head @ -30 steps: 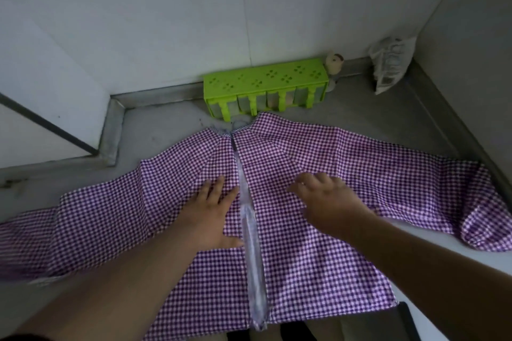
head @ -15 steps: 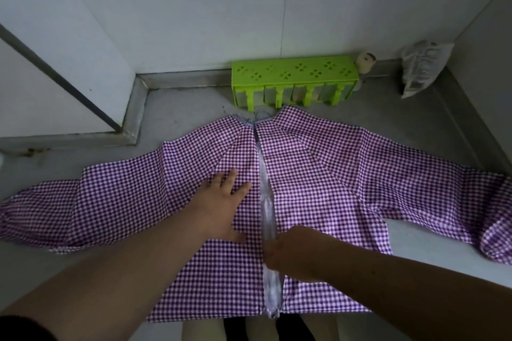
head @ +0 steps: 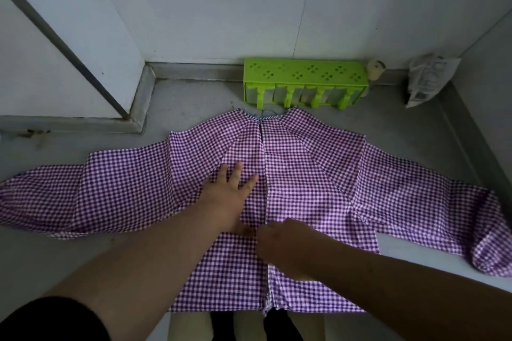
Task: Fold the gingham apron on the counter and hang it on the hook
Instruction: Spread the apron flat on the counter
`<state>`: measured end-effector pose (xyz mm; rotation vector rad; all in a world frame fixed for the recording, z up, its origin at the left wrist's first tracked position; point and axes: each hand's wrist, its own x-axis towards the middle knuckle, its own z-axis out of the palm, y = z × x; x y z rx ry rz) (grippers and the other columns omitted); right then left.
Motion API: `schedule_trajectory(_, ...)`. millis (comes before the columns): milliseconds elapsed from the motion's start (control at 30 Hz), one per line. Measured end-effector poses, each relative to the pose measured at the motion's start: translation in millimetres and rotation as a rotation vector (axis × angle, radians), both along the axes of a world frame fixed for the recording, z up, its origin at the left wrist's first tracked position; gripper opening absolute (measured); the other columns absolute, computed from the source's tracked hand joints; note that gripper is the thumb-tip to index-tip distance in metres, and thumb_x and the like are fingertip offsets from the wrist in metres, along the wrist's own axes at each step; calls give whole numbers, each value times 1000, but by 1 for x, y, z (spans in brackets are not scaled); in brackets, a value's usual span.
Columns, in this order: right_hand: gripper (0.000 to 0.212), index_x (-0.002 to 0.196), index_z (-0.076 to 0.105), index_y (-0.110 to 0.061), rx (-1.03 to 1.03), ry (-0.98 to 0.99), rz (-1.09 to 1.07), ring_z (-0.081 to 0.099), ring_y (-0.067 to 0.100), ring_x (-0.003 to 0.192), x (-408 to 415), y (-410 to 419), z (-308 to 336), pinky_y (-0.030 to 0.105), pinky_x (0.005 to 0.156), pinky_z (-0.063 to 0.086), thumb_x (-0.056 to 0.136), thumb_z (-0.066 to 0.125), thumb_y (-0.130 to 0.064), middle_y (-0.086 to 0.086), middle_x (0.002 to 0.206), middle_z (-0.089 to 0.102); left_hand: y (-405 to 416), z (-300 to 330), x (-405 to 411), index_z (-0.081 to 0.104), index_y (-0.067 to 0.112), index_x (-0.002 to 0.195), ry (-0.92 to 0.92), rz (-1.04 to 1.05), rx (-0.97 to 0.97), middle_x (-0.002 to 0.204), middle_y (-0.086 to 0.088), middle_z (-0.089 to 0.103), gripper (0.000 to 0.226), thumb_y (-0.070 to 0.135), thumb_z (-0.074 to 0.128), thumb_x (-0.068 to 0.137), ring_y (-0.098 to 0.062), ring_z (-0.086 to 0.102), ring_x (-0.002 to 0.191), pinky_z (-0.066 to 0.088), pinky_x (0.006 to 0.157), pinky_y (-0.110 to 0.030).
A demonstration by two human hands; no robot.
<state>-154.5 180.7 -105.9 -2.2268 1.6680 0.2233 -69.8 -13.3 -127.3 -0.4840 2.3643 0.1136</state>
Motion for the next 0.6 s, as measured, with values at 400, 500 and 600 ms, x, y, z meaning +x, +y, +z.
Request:
schedule_trajectory(400,108,163,-5,-28,299,119,-555,-6,33,158,19,-49,-6,58,108,44,90,74,-39,8,171,-14,-48,17,75,33,25,161,415,183,43,173,-2,19,69,54,52,101,-25,20,158,22,128,-43)
schedule_trajectory(500,113,163,-5,-27,319,172,-543,-3,36,157,22,-54,-6,58,109,43,86,78,-39,10,171,-13,-76,16,116,42,26,156,452,435,-36,169,-4,28,62,53,51,101,-28,27,154,29,126,-47)
schedule_trajectory(600,115,163,-5,-25,305,238,-499,0,37,157,24,-58,-6,56,109,45,85,77,-46,13,171,-11,-104,12,159,39,23,157,448,694,-92,168,-10,30,64,48,51,100,-33,30,153,31,125,-51)
